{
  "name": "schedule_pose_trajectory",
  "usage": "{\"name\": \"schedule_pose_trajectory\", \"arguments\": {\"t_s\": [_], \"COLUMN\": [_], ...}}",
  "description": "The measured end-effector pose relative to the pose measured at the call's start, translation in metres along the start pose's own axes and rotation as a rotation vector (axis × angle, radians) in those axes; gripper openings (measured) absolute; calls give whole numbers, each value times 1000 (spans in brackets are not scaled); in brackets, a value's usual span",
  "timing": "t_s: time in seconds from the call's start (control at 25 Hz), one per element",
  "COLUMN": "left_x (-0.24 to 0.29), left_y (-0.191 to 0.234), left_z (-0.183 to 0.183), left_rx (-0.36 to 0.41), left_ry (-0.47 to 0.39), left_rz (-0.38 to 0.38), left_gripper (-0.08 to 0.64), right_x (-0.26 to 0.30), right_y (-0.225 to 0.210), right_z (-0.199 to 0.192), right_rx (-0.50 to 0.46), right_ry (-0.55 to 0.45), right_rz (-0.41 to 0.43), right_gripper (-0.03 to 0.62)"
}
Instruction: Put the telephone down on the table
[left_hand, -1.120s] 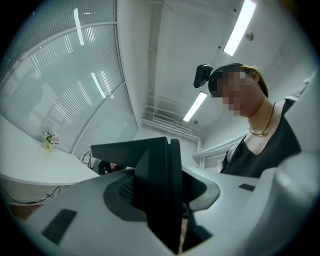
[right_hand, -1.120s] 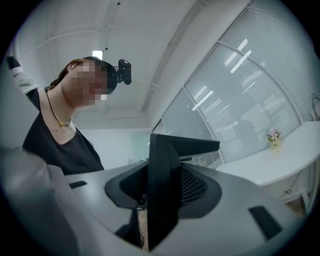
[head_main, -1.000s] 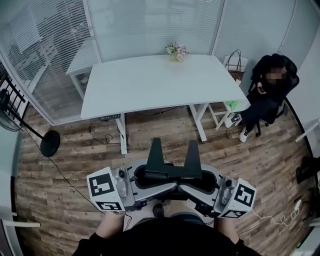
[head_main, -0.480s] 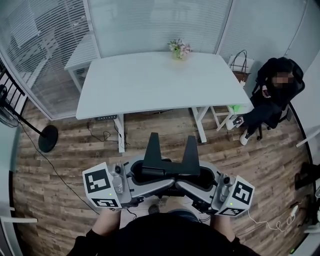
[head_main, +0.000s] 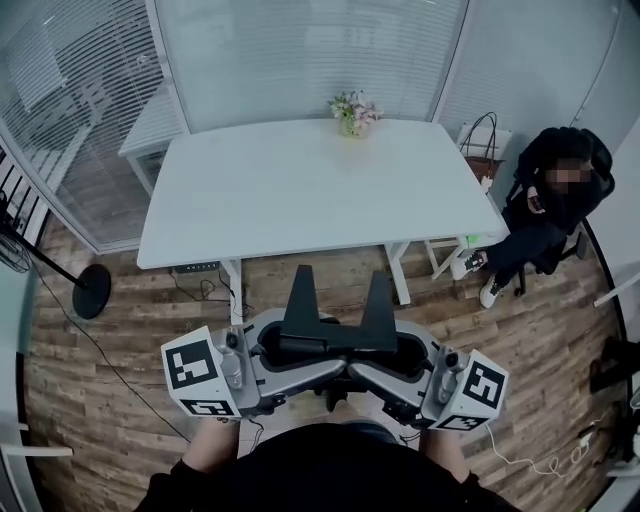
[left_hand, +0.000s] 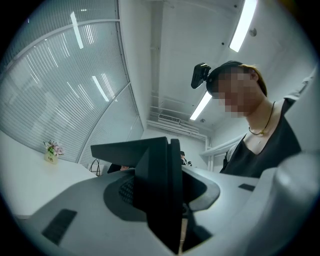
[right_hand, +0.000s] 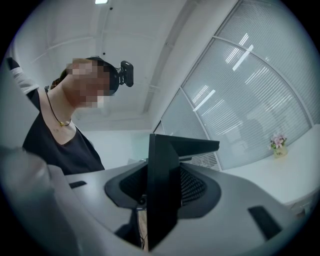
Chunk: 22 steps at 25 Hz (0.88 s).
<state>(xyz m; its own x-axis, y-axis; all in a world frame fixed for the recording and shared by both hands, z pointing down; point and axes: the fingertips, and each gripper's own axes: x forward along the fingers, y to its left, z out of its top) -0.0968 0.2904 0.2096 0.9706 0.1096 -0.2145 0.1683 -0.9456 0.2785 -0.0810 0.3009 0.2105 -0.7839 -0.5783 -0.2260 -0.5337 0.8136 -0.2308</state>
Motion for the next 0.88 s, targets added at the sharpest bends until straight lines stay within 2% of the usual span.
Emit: {"name": "schedule_pose_trajectory", "arguments": {"t_s": [0.4,0.88], "left_x": [36,87], "left_y": [71,137], "left_z": [20,29], "left_rx": [7,21], "left_ry": [-8,-12], "left_rz": [32,57], "left_gripper": [189,189], "right_x": [8,-3], "right_y": [-79,-160], "right_z": [24,47], "right_rx": [10,14], "right_ry": [10,9], "right_rz": [32,61], "right_gripper": [172,172]}}
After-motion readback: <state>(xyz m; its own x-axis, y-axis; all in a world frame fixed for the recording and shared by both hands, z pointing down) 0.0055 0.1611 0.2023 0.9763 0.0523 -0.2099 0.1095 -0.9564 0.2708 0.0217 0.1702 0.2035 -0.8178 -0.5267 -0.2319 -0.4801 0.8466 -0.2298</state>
